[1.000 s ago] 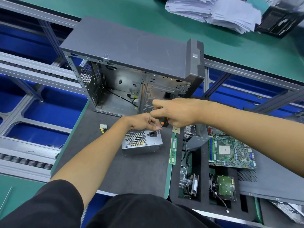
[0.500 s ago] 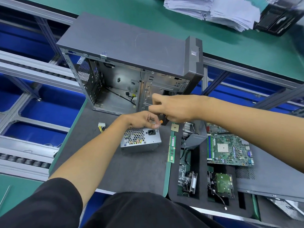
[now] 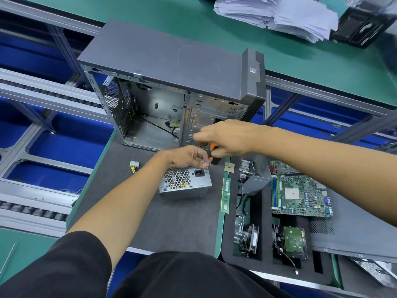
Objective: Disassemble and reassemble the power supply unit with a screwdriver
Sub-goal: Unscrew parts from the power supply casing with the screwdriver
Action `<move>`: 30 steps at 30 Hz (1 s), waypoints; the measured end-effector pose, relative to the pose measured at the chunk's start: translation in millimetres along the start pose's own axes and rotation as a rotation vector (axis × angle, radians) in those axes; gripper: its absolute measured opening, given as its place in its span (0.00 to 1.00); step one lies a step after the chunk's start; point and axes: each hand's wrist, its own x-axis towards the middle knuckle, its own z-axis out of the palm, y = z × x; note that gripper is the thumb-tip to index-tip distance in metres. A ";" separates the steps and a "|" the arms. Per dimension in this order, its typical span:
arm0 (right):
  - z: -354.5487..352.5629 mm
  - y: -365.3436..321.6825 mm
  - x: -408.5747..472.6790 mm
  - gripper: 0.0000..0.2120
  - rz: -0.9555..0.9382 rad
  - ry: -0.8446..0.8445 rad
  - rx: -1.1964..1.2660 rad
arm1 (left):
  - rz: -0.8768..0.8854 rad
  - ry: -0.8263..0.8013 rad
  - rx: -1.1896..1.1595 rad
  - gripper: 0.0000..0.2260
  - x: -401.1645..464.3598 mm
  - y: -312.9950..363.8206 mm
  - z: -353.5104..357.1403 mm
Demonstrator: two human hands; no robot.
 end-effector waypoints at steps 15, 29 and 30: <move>10.8 -1.6 1.9 0.08 0.126 0.032 -0.090 | -0.037 0.007 -0.009 0.15 0.5 -1.3 -0.7; 9.6 -5.8 -0.4 0.14 0.121 0.002 0.217 | -0.020 0.022 0.016 0.14 0.2 -2.1 -2.0; 9.7 -6.7 -0.1 0.15 0.109 -0.001 0.213 | -0.016 0.024 0.015 0.14 -0.3 -1.9 -2.3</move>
